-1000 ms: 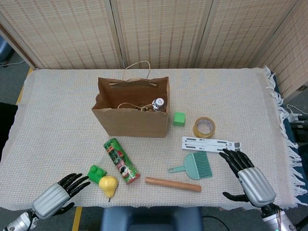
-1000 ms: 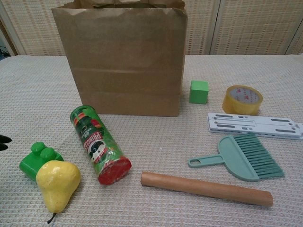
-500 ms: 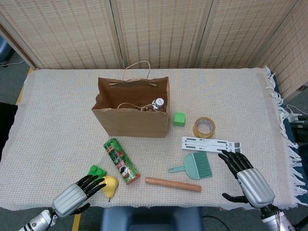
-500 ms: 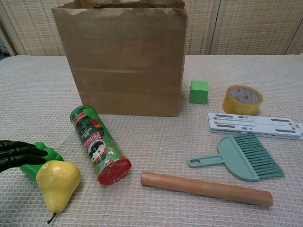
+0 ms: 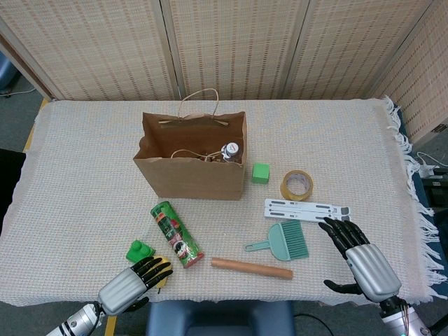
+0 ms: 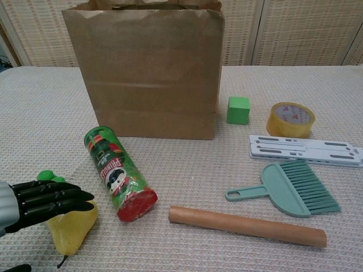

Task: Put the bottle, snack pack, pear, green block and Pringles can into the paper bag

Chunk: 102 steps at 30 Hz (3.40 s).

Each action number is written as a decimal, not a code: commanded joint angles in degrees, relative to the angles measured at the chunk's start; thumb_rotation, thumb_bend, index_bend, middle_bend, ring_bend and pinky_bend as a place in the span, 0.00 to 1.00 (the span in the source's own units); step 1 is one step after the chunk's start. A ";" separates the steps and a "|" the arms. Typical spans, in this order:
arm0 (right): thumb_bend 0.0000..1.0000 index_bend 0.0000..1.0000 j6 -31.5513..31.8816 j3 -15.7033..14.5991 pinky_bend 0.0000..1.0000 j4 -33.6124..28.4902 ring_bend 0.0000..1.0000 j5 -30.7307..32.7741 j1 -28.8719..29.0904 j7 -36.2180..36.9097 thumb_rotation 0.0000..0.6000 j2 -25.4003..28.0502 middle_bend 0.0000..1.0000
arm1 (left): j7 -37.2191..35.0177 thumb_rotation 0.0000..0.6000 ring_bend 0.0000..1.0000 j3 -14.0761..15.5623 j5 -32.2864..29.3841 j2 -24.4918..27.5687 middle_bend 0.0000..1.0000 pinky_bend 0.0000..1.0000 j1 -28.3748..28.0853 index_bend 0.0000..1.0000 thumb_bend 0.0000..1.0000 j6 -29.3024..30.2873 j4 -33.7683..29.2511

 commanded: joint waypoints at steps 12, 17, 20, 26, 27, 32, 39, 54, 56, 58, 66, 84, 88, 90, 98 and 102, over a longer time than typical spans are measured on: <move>0.00 0.00 -0.21 -0.04 0.00 0.12 0.00 0.13 0.07 -0.02 1.00 -0.06 0.00 | 1.03 1.00 0.00 -2.57 -4.44 -5.07 0.00 0.11 -1.64 0.00 0.37 -2.01 4.07; 0.00 0.00 -0.09 -0.04 0.00 0.00 0.00 -0.06 0.07 0.19 1.00 0.05 0.00 | 1.22 1.00 0.00 -3.29 -6.18 -6.25 0.00 0.11 -2.09 0.00 0.37 -2.29 5.27; 0.00 0.00 0.32 -0.09 0.00 -0.09 0.00 -0.49 -0.08 0.51 1.00 0.23 0.00 | 1.76 1.00 0.00 -3.17 -7.41 -6.26 0.00 0.12 -2.21 0.00 0.38 -3.16 5.44; 0.00 0.00 0.32 -0.21 0.00 -0.05 0.00 -0.70 -0.13 0.53 1.00 0.30 0.00 | 0.58 1.00 0.08 -1.96 -6.61 -6.29 0.06 0.33 -1.86 0.14 0.43 -0.92 6.04; 0.00 0.00 0.27 -0.22 0.00 -0.05 0.00 -0.66 -0.13 0.47 1.00 0.27 0.00 | 0.23 1.00 0.11 -1.76 -6.28 -6.35 0.09 0.36 -1.84 0.17 0.43 -0.43 6.29; 0.00 0.00 0.29 -0.30 0.00 -0.09 0.00 -0.75 -0.21 0.26 1.00 0.14 0.00 | -1.87 1.00 0.30 -0.89 -4.53 -6.74 0.30 0.53 -1.96 0.36 0.50 2.13 7.88; 0.00 0.00 0.29 -0.35 0.00 -0.19 0.00 -0.82 -0.25 0.18 1.00 0.14 0.00 | -2.42 1.00 0.54 -0.69 -4.47 -6.70 0.60 0.71 -2.01 0.67 0.67 3.55 8.99; 0.00 0.00 0.80 -0.38 0.00 -0.48 0.00 -1.28 -0.40 0.95 1.00 0.62 0.00 | -3.64 1.00 0.57 -5.82 -8.10 -4.70 0.63 0.73 -3.38 0.67 0.68 6.78 4.57; 0.00 0.00 0.91 -0.34 0.00 -0.45 0.00 -1.34 -0.42 1.09 1.00 0.62 0.00 | -3.16 1.00 0.57 -7.29 -8.68 -3.93 0.63 0.73 -3.93 0.67 0.68 7.32 3.28; 0.00 0.00 0.95 -0.35 0.00 -0.47 0.00 -1.41 -0.44 1.11 1.00 0.63 0.00 | -2.91 1.00 0.56 -9.00 -9.77 -2.99 0.63 0.73 -4.50 0.67 0.68 7.60 1.70; 0.00 0.00 1.28 -0.59 0.00 -0.73 0.00 -2.27 -0.65 1.24 1.00 0.84 0.00 | -3.00 1.00 0.56 -22.03 -24.07 2.12 0.63 0.73 -8.23 0.66 0.68 5.23 -11.61; 0.00 0.00 0.66 -0.04 0.00 -0.30 0.00 -0.90 -0.13 2.23 1.00 1.25 0.00 | 10.74 1.00 0.57 -42.86 -53.25 -0.46 0.63 0.73 -24.67 0.65 0.68 1.37 -22.23; 0.00 0.00 0.49 0.07 0.00 -0.24 0.00 -0.60 0.00 2.36 1.00 1.24 0.00 | 13.91 1.00 0.56 -41.88 -55.51 -2.98 0.63 0.72 -28.05 0.64 0.68 0.22 -19.58; 0.00 0.00 0.25 0.01 0.00 -0.17 0.00 -0.56 0.07 2.40 1.00 1.24 0.00 | 15.36 1.00 0.56 -41.66 -56.46 -4.63 0.63 0.72 -29.88 0.64 0.68 0.10 -17.55; 0.00 0.00 0.38 0.36 0.00 -0.19 0.00 0.07 0.21 2.96 1.00 1.55 0.00 | 19.38 1.00 0.56 -42.56 -60.04 -8.95 0.62 0.72 -36.10 0.64 0.67 -0.56 -8.32; 0.00 0.00 -0.08 0.67 0.00 -0.13 0.00 1.11 0.52 3.21 1.00 1.59 0.00 | 21.43 1.00 0.46 -42.28 -62.67 -9.18 0.53 0.64 -37.47 0.54 0.60 -1.23 -6.73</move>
